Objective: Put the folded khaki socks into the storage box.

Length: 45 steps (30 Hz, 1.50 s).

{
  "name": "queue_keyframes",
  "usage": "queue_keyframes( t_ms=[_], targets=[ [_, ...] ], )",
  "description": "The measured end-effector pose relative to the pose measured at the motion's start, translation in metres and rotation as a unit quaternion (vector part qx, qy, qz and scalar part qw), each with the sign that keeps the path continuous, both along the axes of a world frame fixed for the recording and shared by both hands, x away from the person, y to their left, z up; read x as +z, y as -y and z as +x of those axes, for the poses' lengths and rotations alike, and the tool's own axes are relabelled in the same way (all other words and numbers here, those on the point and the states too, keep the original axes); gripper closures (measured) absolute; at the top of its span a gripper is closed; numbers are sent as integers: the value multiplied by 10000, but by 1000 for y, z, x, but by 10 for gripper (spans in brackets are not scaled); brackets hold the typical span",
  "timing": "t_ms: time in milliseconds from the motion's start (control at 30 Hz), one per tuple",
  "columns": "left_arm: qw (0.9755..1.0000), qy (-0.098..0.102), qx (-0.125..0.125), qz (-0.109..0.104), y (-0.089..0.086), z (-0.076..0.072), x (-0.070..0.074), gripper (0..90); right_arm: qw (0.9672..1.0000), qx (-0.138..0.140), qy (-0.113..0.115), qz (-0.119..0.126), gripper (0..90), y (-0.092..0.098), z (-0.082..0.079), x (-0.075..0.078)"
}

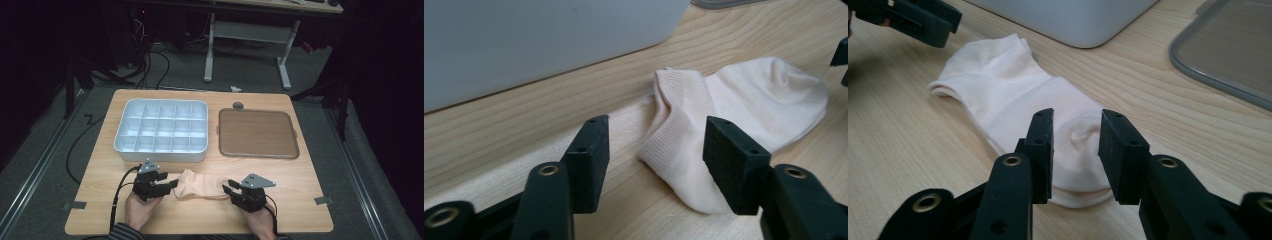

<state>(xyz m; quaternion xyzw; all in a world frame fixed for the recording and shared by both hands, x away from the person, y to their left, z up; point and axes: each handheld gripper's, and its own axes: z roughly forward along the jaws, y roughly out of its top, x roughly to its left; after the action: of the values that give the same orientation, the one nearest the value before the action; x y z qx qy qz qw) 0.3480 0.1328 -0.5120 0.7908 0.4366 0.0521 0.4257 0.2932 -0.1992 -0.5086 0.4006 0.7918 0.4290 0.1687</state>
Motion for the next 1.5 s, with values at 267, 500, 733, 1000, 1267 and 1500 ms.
queue_keyframes(
  t_ms=[267,500,733,1000,1267,1500],
  targets=[
    [9998,33,-156,110,12,11,6,452,9996,210,-182,0,680,-23,-2,-4],
    [9995,-71,-263,168,22,26,6,509,9994,256,-230,-69,763,-43,4,-3],
    [9990,-133,-359,209,35,35,1,474,9990,341,-274,-125,812,-63,9,-5],
    [9978,-285,-483,352,41,38,-6,507,9985,392,-332,-164,816,-75,12,-8],
    [9971,-325,-509,465,37,28,-8,522,9978,399,-417,-340,817,-82,12,-13],
    [9982,-380,-355,290,23,19,-11,572,9965,443,-522,-473,808,-80,12,-20]
  ],
)
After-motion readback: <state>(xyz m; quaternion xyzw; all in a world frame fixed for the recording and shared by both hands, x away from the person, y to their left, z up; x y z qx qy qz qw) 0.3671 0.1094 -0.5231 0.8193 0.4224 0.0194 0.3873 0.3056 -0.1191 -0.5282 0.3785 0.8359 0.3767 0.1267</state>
